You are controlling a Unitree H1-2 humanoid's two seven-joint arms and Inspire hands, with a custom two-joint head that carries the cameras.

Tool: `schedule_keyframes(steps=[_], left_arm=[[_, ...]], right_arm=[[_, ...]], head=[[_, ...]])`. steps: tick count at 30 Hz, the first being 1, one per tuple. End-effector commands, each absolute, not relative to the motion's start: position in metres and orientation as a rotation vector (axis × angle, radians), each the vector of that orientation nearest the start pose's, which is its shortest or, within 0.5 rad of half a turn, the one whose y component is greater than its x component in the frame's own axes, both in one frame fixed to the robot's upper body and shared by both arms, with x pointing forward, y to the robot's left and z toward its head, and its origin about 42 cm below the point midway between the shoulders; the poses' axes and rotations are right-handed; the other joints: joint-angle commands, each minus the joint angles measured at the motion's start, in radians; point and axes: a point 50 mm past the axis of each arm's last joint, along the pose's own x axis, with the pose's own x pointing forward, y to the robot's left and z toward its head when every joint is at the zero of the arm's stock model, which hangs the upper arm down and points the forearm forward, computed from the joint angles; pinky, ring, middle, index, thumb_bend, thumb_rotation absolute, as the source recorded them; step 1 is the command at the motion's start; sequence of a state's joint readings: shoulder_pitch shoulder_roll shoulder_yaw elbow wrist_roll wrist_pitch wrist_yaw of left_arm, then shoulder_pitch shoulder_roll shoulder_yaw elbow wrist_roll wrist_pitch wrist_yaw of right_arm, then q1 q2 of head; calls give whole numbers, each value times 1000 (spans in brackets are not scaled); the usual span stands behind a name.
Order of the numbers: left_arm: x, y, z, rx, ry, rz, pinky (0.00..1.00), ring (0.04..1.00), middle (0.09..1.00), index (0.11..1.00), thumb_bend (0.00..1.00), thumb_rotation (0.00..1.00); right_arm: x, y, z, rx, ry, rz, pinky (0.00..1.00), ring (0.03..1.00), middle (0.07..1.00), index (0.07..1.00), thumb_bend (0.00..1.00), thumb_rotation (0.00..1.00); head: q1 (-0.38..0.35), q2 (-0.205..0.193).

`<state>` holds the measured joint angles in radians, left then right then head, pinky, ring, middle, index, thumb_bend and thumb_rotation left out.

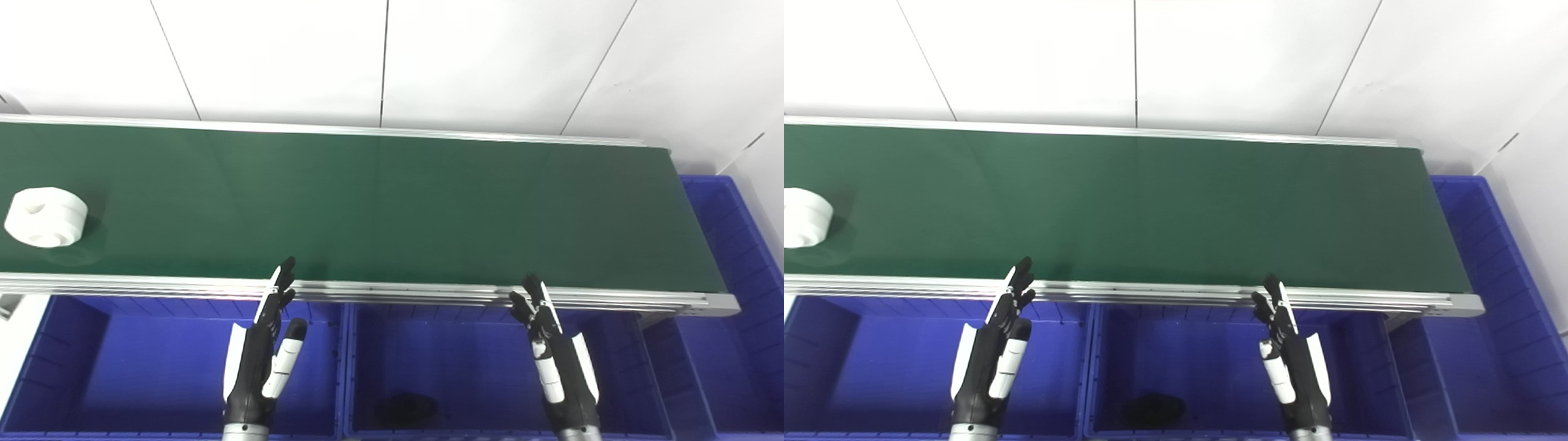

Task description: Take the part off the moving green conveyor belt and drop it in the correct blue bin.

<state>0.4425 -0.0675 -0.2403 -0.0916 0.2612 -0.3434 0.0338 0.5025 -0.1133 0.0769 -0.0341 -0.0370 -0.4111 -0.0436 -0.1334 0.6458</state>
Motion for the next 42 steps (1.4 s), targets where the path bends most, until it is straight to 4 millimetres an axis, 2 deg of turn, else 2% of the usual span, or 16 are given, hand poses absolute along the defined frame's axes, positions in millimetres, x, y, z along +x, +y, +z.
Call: schedule_keyframes(steps=[1, 10, 28, 31, 35, 42], left_arm=[[137, 139, 72, 97, -104, -112, 907, 953, 976, 940, 653, 979], [137, 140, 73, 98, -102, -105, 893, 946, 971, 931, 642, 973], [137, 145, 72, 103, -110, -110, 928, 958, 974, 934, 595, 965], [137, 144, 72, 103, -111, -108, 932, 958, 975, 933, 614, 965], [137, 145, 72, 101, -111, -107, 941, 960, 975, 937, 624, 969], [137, 147, 70, 107, -113, -101, 927, 954, 974, 937, 626, 960]], right_arm=[[100, -250, 47, -136, -24, -21, 902, 930, 986, 1000, 823, 1000], [101, -247, 46, -138, -24, -19, 898, 924, 980, 1000, 805, 1000], [100, -244, 49, -138, -34, -4, 904, 933, 978, 1000, 791, 998], [99, -240, 54, -152, -49, -8, 913, 946, 996, 1000, 812, 985], [98, -235, 59, -183, -70, -1, 991, 994, 1000, 1000, 852, 998], [101, -233, 59, -198, -79, 15, 984, 1000, 1000, 1000, 870, 998]], head=[[-3, -2], [-12, -2], [-23, -4], [-17, -4], [-16, -3], [-5, -11]])
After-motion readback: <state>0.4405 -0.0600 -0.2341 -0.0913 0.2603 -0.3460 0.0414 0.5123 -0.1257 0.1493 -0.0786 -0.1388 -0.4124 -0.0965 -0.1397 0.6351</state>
